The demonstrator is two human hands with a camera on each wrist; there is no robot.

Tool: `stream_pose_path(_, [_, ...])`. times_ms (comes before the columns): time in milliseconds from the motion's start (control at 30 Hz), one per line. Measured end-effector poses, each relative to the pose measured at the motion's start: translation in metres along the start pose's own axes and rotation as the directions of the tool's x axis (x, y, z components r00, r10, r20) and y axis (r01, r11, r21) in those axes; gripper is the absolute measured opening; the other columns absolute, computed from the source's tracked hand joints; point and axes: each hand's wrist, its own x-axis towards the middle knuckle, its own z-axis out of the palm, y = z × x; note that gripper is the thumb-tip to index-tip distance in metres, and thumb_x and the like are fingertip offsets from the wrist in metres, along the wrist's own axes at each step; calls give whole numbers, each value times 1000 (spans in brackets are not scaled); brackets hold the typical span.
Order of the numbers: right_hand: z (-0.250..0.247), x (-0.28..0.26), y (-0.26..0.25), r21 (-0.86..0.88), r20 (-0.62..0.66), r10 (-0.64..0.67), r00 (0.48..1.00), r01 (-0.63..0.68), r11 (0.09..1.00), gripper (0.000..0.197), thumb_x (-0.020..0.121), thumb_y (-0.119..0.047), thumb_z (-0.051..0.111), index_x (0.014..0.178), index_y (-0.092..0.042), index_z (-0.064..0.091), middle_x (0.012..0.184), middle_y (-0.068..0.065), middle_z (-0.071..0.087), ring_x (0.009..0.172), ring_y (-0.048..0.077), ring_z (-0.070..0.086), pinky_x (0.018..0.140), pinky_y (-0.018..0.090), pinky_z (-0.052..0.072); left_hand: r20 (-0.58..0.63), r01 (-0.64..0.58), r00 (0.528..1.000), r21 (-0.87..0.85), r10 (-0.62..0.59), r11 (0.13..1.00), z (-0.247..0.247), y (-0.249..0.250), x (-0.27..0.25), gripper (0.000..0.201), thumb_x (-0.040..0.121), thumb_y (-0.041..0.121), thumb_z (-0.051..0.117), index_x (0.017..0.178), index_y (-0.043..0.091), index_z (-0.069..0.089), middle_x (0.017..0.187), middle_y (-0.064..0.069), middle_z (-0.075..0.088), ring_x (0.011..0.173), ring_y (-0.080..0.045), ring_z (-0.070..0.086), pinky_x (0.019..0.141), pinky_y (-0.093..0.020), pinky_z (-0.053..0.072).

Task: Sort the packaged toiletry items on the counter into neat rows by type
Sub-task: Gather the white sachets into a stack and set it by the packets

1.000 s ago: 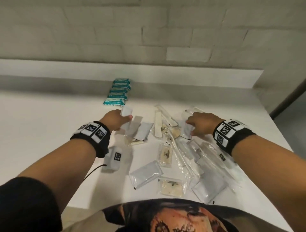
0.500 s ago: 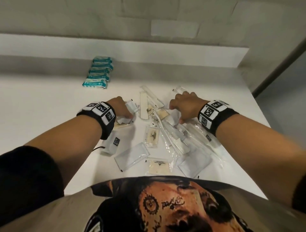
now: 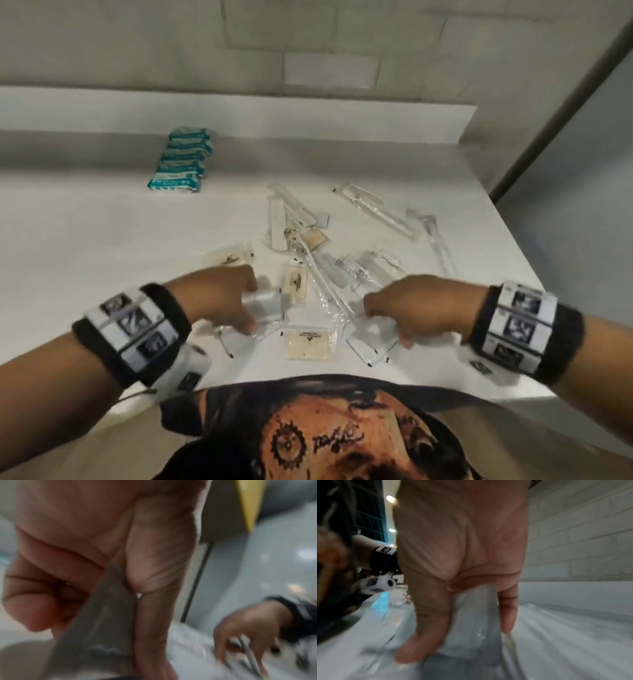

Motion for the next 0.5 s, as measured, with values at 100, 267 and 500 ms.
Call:
stream_pose_path(100, [24, 3, 5, -61, -140, -6, 990, -3, 998, 57, 70, -21, 72, 119, -31, 45, 107, -4, 62, 96, 21, 57, 72, 31, 39, -56, 83, 995, 103, -78, 991, 19, 6, -8, 63, 70, 43, 74, 118, 24, 38, 85, 13, 52, 69, -7, 53, 53, -24, 36])
stream_pose_path(267, [21, 14, 5, -224, -321, -72, 944, -1, 975, 41, 73, -33, 73, 110, -21, 59, 116, 1, 51, 107, 24, 46, 82, 35, 32, -58, 113, 993, 148, -106, 982, 24, 5, -4, 46, 68, 50, 68, 105, 28, 52, 89, 13, 54, 82, -10, 56, 60, -24, 42])
stream_pose_path(500, [2, 18, 15, 129, -541, 98, 835, -33, 991, 14, 88, -29, 58, 100, -21, 59, 96, -2, 62, 91, 22, 59, 68, 29, 41, -15, 114, 993, 0, -114, 993, 24, 16, -6, 41, 73, 31, 70, 100, 25, 41, 83, 6, 62, 66, -10, 62, 54, -22, 44])
